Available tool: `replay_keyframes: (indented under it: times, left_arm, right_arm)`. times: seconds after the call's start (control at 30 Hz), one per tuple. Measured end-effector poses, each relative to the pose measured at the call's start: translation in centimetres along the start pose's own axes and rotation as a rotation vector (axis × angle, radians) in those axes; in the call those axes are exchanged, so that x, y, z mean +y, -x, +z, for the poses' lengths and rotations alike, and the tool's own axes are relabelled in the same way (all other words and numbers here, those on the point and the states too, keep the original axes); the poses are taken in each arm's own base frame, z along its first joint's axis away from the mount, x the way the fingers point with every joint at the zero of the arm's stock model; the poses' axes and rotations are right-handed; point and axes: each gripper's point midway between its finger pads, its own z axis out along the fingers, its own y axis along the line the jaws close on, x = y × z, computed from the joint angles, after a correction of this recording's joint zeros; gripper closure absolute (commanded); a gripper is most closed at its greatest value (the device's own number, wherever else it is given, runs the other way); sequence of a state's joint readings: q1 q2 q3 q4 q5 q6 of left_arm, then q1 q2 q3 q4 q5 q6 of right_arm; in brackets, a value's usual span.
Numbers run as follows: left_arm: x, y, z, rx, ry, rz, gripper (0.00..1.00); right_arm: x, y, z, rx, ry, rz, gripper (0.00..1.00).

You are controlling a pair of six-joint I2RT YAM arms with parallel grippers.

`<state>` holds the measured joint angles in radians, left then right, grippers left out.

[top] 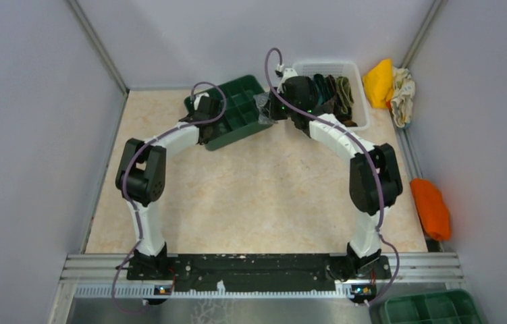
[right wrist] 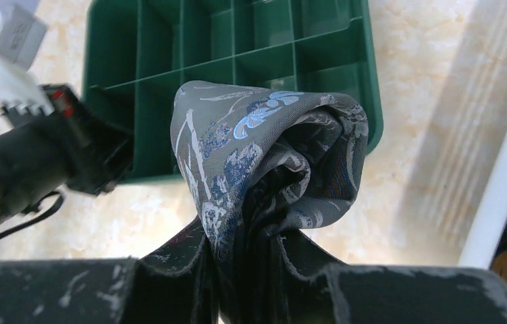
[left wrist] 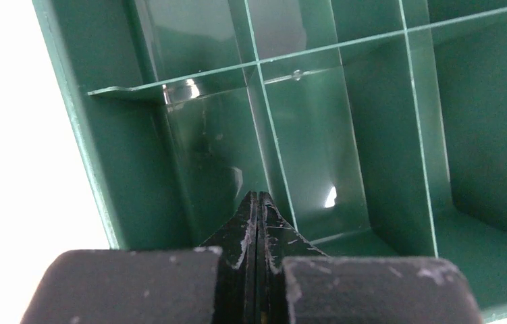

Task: Roll the ties
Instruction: Move the bin to the center of the board, then place the tie in the storage box.

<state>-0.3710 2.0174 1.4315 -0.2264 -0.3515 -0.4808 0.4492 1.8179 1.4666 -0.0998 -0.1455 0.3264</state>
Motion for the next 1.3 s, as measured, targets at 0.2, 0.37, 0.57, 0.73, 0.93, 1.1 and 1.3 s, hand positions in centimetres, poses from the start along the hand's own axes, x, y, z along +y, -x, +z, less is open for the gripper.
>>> replay_keyframes:
  times: [0.2, 0.37, 0.57, 0.73, 0.93, 1.1, 1.3]
  left_arm:
    - [1.0, -1.7, -2.4, 0.06, -0.019, 0.017, 1.0]
    - [1.7, -2.8, -4.5, 0.083, -0.051, 0.018, 1.0]
    - [1.9, -3.1, -5.1, 0.09, -0.059, 0.019, 1.0]
    - [1.9, -3.5, -5.5, 0.093, -0.074, 0.016, 1.0]
    - [1.9, -3.6, -5.7, 0.093, -0.082, 0.015, 1.0]
    - [1.7, -3.7, -5.7, 0.099, -0.093, 0.014, 1.0]
    - [1.8, -3.9, -6.1, 0.106, -0.099, 0.015, 1.0]
  right_arm:
    - [-1.0, -0.5, 4.2, 0.066, -0.015, -0.054, 1.0]
    - [-2.2, -1.7, 6.8, 0.121, -0.035, -0.093, 1.0]
    - [-3.6, -1.7, 10.8, 0.16, -0.069, -0.166, 1.0]
    - [-5.2, -2.6, 12.2, 0.19, -0.116, -0.219, 1.0]
    - [-6.0, -3.7, 12.0, 0.227, -0.16, -0.322, 1.0]
    - [-6.5, -5.3, 11.2, 0.299, -0.238, -0.443, 1.0]
    - [-6.8, -6.4, 9.3, 0.413, -0.324, -0.562, 1.0]
